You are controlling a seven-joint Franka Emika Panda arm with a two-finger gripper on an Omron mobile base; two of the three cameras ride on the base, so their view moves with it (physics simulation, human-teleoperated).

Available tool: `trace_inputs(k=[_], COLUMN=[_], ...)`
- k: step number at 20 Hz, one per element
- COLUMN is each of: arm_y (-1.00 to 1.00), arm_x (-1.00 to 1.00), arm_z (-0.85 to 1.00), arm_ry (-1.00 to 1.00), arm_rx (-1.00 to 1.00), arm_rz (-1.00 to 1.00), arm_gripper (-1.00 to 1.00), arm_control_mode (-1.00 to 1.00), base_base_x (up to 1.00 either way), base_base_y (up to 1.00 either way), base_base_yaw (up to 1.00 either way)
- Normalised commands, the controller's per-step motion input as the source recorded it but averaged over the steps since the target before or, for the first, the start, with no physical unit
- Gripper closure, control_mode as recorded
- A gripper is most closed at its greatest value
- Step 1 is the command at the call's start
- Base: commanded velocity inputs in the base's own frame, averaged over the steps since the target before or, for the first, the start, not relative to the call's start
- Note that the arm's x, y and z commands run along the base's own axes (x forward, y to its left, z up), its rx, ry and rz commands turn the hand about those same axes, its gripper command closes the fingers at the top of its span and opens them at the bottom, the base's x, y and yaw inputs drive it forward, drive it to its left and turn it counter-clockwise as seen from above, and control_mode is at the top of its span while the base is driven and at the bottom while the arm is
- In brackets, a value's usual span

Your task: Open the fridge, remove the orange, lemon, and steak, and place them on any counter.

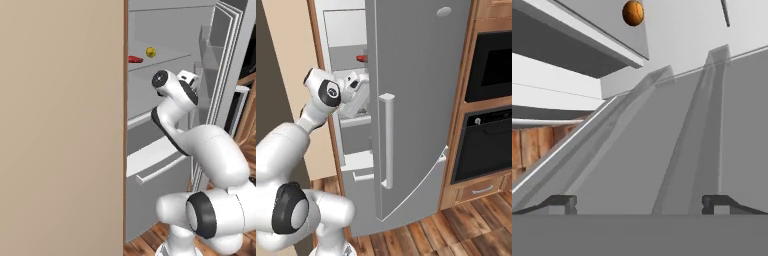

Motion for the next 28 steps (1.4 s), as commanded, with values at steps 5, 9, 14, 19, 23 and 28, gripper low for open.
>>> trace_inputs(k=[5, 9, 14, 19, 23, 28], arm_y=[-0.45, -0.74, -1.00, -1.00, -1.00, -1.00], arm_x=[0.27, -0.02, -0.40, -0.55, -0.26, 0.00], arm_z=[-0.40, -0.27, -0.12, 0.00, 0.00, 0.02], arm_ry=[0.00, 0.00, -0.02, -0.09, -0.07, -0.10], arm_rx=[-0.08, -0.13, -0.14, -0.02, 0.04, 0.10], arm_rz=[0.00, 0.00, -0.02, -0.01, 0.00, 0.05], arm_gripper=[-1.00, -1.00, -1.00, -1.00, -1.00, -1.00], arm_control_mode=[-1.00, -1.00, -1.00, -1.00, -1.00, -1.00], base_base_x=[0.00, 0.00, 0.00, 0.00, 0.00, 0.00], base_base_y=[0.00, 0.00, 0.00, 0.00, 0.00, 0.00], base_base_yaw=[0.00, 0.00, 0.00, 0.00, 0.00, 0.00])
